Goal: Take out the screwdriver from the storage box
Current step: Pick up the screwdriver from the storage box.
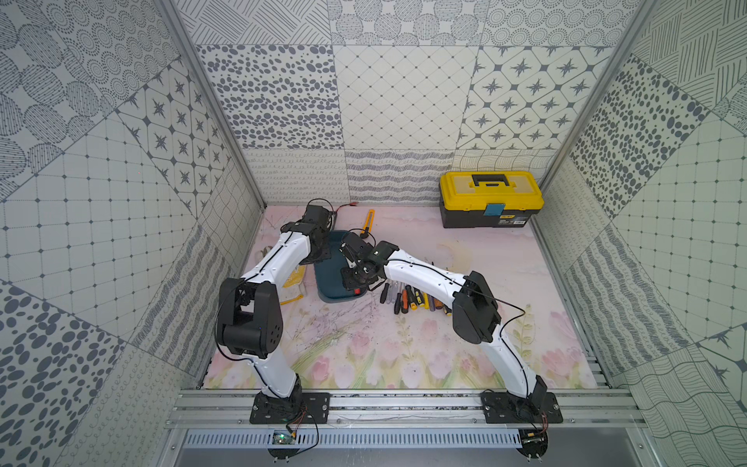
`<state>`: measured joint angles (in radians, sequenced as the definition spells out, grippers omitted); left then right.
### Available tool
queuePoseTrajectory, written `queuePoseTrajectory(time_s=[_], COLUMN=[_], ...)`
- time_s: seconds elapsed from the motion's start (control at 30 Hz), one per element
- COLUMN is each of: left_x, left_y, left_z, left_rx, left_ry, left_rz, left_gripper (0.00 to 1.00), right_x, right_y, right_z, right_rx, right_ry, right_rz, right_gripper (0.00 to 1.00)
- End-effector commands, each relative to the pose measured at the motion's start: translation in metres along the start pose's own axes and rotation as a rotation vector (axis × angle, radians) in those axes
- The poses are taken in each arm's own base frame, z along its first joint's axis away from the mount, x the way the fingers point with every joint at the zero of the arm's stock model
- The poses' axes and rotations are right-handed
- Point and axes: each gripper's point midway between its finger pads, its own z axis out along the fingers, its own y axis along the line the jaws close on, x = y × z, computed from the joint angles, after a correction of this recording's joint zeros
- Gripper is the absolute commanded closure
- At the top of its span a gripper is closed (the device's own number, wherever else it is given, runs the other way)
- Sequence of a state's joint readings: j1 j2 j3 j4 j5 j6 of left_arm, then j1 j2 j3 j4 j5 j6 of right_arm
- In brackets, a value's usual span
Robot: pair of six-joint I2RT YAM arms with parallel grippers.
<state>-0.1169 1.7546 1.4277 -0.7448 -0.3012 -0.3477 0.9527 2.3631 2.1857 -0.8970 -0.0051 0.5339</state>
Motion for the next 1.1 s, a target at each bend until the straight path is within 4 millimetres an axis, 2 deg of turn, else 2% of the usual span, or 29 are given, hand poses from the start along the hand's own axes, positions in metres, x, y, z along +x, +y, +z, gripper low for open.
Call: queuePoseTrajectory(time_s=[0.0,0.23,0.43,0.6,0.73,1.07], left_x=[-0.004,-0.004,-0.004,-0.004,-0.004,-0.004], left_y=[-0.006,-0.006,-0.008,-0.008,-0.009,-0.007], left_z=[-0.004,-0.004,-0.005,-0.005,-0.005,-0.004], left_rx=[0.033,0.037,0.049,0.05,0.052,0.041], left_ry=[0.001,0.001,0.002,0.001,0.002,0.001], left_rz=[-0.024,-0.026,-0.03,-0.031,-0.03,-0.029], left_gripper=[1.0,1.0,1.0,1.0,1.0,1.0], right_x=[-0.002,0.008,0.015,0.021,0.023,0.016], right_y=[-0.011,-0.021,-0.014,-0.008,-0.004,-0.005], right_z=[0.003,0.026,0.046,0.059,0.062,0.047], right_rx=[0.073,0.129,0.093,0.054,0.027,0.026], right_ry=[0.002,0.054,0.09,0.125,0.132,0.081], right_rz=[0.031,0.061,0.096,0.109,0.108,0.072], right_gripper=[0.52,0.52,0.53,0.58,0.65,1.0])
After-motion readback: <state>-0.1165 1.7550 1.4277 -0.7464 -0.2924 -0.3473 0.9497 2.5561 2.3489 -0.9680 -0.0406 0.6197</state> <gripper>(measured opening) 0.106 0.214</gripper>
